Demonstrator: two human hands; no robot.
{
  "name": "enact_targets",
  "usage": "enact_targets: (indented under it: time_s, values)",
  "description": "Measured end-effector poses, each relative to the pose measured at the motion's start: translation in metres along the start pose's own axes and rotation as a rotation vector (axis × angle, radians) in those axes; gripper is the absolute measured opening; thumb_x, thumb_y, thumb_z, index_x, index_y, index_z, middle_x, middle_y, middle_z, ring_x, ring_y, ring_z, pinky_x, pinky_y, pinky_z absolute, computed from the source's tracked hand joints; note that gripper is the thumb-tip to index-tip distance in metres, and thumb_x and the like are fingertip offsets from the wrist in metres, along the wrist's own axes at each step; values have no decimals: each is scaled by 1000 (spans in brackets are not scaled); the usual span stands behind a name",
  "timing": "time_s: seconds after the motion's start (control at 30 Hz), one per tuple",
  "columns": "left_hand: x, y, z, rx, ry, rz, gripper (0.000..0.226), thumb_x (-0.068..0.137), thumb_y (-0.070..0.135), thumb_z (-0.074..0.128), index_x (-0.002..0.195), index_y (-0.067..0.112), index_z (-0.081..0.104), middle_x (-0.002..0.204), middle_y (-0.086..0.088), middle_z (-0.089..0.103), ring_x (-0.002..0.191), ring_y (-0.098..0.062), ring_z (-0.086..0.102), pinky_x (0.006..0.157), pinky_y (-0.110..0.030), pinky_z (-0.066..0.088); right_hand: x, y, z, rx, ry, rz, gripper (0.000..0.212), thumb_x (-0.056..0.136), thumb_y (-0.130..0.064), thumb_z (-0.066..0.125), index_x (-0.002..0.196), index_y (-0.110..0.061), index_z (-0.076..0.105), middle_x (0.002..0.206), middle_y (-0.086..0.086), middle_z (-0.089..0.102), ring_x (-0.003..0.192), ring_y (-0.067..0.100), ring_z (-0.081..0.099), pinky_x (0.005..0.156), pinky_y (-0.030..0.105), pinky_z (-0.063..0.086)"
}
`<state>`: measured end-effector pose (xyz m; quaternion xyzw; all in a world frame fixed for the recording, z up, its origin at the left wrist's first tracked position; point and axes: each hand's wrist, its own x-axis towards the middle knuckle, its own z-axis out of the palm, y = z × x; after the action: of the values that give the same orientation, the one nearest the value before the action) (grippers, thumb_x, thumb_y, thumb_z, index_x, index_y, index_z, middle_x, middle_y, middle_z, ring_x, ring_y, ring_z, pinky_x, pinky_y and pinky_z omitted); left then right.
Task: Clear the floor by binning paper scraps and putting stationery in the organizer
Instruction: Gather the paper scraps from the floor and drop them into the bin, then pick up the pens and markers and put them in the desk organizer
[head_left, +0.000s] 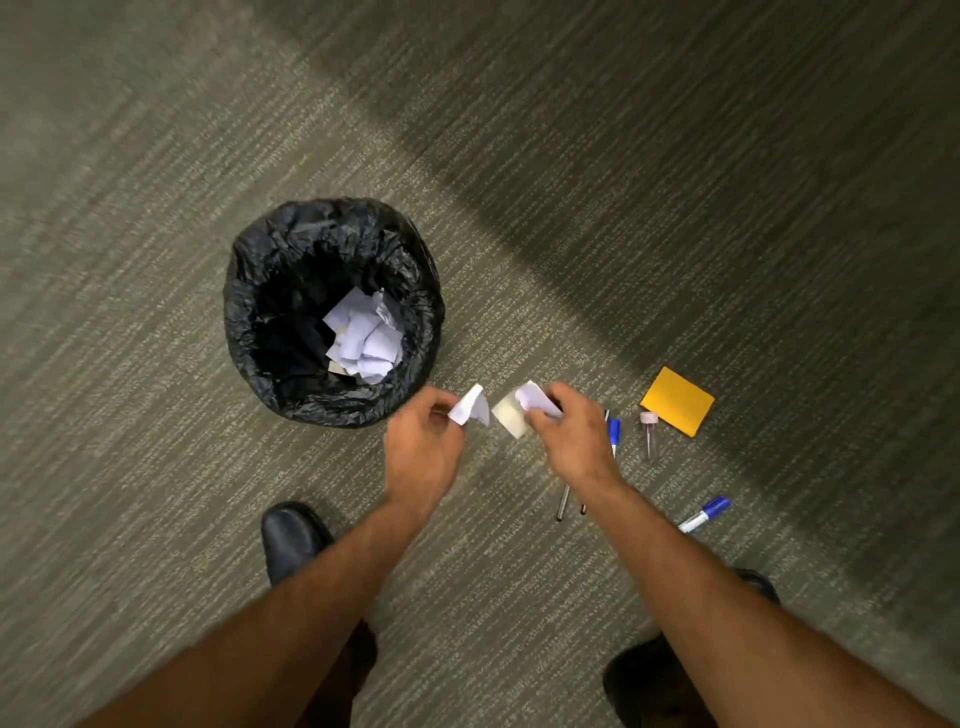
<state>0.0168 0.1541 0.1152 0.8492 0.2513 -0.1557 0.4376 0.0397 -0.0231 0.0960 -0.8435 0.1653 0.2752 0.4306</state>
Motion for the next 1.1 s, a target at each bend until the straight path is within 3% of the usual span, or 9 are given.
enact_targets:
  time_s: [0.17,0.37,0.5,0.6,0.67,0.73,0.83,1.0,1.1]
  values:
    - [31,48,-44,-147,216,2,6,91,18,69,97,18,70,80,9,70,67,-5,63,63,-32,55,1,-95,-12,159,58,-60,8,92,-17,63,88,-19,57,78,-2,59,56,8,48,35,10,32]
    - [69,42,-98,-191,404,-112,18,87,22,68,105,19,73,83,-1,75,76,-22,73,69,-34,60,6,-167,35,246,22,-74,18,90,-17,65,108,-18,63,98,2,64,67,8,59,39,9,36]
    - [80,20,-115,-222,464,-201,21,87,13,67,107,9,74,85,-6,76,72,-19,72,73,-41,62,3,-175,66,260,40,-56,17,86,-18,67,103,-17,63,94,-3,58,79,14,59,57,28,49]
    - [83,3,-112,-275,428,-280,19,87,11,67,104,10,74,85,-14,77,66,-23,72,72,-43,63,4,-169,79,263,-11,-28,36,82,-24,73,116,-17,62,102,0,61,92,21,61,79,41,57]
    - [82,-3,-109,-312,437,-319,26,83,15,70,109,11,72,89,-14,77,78,-30,75,79,-49,62,3,-162,82,248,-73,-33,43,82,-29,75,121,-18,61,105,1,65,94,20,63,84,41,57]
    - [77,1,-105,-272,464,-327,35,84,17,74,118,9,71,99,-12,77,89,-28,74,86,-45,60,0,-151,74,240,-108,-27,44,84,-31,73,124,-21,58,109,-3,65,98,16,62,83,37,56]
    - [64,15,-99,-186,488,-192,31,89,20,71,119,12,72,107,-6,75,91,-16,69,86,-33,58,-6,-129,51,259,-88,1,39,89,-26,68,126,-25,57,112,-6,62,98,11,62,76,31,57]
    - [40,43,-65,-190,352,139,8,92,12,65,98,15,70,82,4,67,67,-6,56,65,-23,51,-14,-69,7,224,-22,50,28,92,-18,65,119,-22,62,104,-6,63,79,4,61,51,8,44]
    - [20,53,-22,-177,183,227,7,92,6,66,96,8,71,73,6,62,61,0,50,59,-16,46,-18,-20,-18,200,22,124,23,90,-15,65,113,-19,66,89,-8,62,70,6,59,54,16,43]
